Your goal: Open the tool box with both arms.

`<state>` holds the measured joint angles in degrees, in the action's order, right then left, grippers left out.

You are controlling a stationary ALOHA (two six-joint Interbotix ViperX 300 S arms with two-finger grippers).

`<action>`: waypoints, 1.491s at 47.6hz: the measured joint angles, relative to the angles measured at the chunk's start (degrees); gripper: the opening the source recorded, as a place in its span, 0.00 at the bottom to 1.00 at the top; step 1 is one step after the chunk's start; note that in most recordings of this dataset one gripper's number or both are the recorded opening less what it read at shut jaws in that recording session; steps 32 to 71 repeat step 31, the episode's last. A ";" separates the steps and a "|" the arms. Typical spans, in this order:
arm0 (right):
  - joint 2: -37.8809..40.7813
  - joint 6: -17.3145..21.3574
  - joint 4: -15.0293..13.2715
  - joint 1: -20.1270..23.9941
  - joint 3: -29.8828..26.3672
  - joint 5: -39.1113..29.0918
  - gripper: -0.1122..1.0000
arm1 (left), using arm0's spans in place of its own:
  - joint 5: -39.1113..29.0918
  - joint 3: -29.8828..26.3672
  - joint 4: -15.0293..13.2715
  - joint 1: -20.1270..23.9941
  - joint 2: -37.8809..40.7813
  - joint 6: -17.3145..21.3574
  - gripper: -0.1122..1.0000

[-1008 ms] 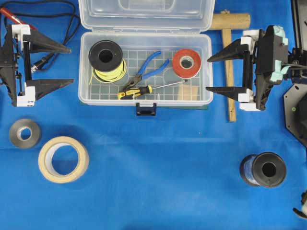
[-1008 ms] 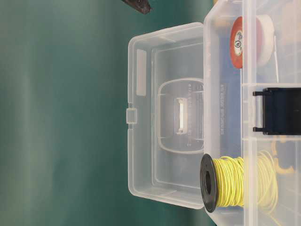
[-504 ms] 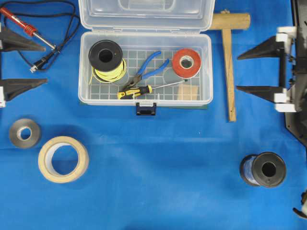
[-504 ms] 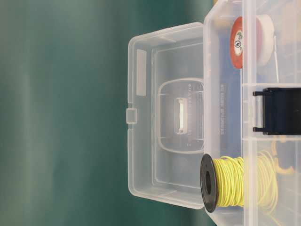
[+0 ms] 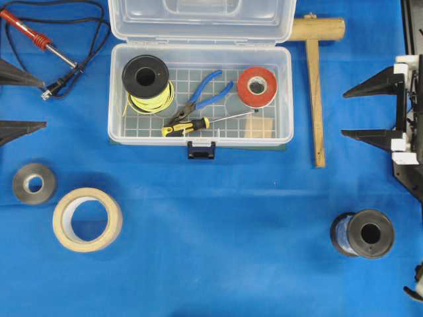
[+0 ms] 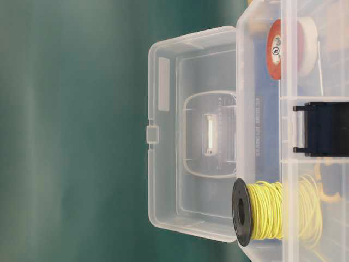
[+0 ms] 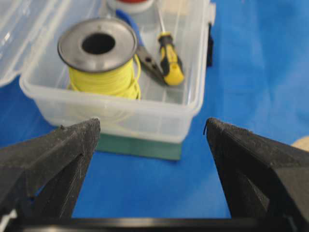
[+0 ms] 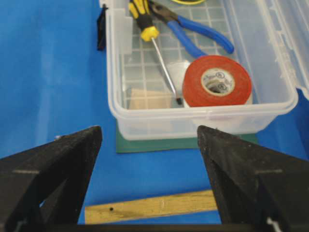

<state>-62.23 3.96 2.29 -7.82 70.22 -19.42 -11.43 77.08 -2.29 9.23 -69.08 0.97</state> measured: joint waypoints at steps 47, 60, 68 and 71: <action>0.70 0.00 -0.09 0.00 0.18 0.26 0.81 | 0.00 0.00 0.00 0.00 -0.18 -0.09 0.90; 0.70 0.00 -0.09 0.00 0.18 0.26 0.81 | 0.00 0.00 0.00 0.00 -0.18 -0.09 0.90; 0.70 0.00 -0.09 0.00 0.18 0.26 0.81 | 0.00 0.00 0.00 0.00 -0.18 -0.09 0.90; 0.70 0.00 -0.09 0.00 0.18 0.26 0.81 | 0.00 0.00 0.00 0.00 -0.18 -0.09 0.90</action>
